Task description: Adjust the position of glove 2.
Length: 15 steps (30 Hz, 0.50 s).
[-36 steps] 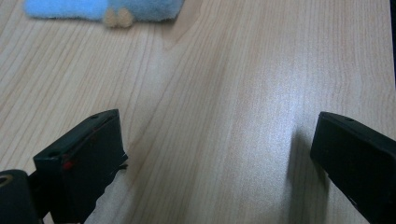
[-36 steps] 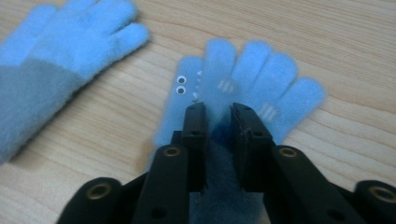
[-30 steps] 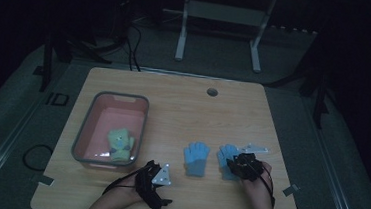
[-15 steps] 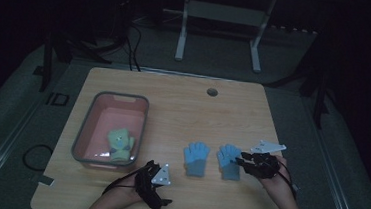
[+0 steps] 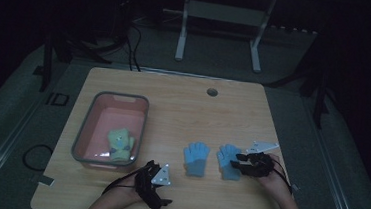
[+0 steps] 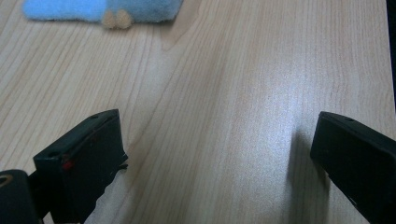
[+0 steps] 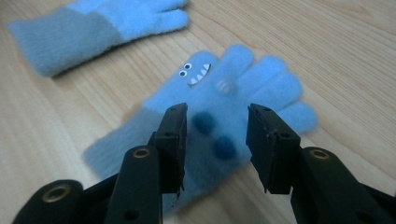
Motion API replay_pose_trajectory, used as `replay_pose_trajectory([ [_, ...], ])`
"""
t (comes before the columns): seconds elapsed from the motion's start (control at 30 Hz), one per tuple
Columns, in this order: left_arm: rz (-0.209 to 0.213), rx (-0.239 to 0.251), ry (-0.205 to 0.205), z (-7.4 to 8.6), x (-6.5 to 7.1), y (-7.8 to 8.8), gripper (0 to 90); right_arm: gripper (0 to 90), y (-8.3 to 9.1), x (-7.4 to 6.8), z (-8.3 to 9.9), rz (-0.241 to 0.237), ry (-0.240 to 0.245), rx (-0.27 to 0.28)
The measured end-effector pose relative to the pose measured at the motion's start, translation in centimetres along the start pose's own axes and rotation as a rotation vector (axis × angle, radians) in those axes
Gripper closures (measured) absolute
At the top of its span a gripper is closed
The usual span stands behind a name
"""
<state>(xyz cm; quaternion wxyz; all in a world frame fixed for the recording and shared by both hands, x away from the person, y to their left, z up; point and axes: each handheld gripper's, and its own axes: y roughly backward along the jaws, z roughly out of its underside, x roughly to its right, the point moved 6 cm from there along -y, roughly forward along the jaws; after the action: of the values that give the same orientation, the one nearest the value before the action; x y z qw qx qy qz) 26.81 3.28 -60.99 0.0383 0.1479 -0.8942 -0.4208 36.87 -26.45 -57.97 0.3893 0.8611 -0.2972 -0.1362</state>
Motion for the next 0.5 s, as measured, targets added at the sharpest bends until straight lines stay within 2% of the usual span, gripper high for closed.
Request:
replay_pose_trajectory([
  [0.07,0.001,0.0,0.0,0.01,0.0,0.0,2.9,58.1,-0.44,-0.09,0.04,-0.015,0.009,-0.003],
  [0.13,0.002,0.0,0.0,0.01,0.01,0.0,2.9,59.0,-0.98,-0.01,0.28,-0.007,0.018,-0.029],
  [0.17,0.002,0.0,-0.001,0.02,0.01,0.0,2.9,61.3,-1.1,-0.02,0.31,-0.007,0.016,-0.025],
  [0.2,0.004,0.0,-0.005,0.03,0.03,0.02,2.9,65.4,-1.14,0.0,0.32,-0.009,0.008,-0.022],
  [0.23,0.003,0.0,-0.005,0.03,0.03,0.02,2.9,75.6,-1.09,0.0,0.38,-0.003,0.004,-0.025],
  [0.27,0.004,0.0,-0.004,0.03,0.02,0.02,2.9,79.0,-1.05,-0.04,0.39,-0.006,-0.009,-0.029],
  [0.4,0.003,0.002,-0.004,0.02,0.03,0.0,2.9,83.1,-1.05,-0.38,0.27,0.024,-0.02,-0.04],
  [0.5,0.004,0.001,-0.004,0.0,0.04,0.0,2.9,84.0,-0.78,-0.61,0.04,0.015,-0.042,-0.031],
])
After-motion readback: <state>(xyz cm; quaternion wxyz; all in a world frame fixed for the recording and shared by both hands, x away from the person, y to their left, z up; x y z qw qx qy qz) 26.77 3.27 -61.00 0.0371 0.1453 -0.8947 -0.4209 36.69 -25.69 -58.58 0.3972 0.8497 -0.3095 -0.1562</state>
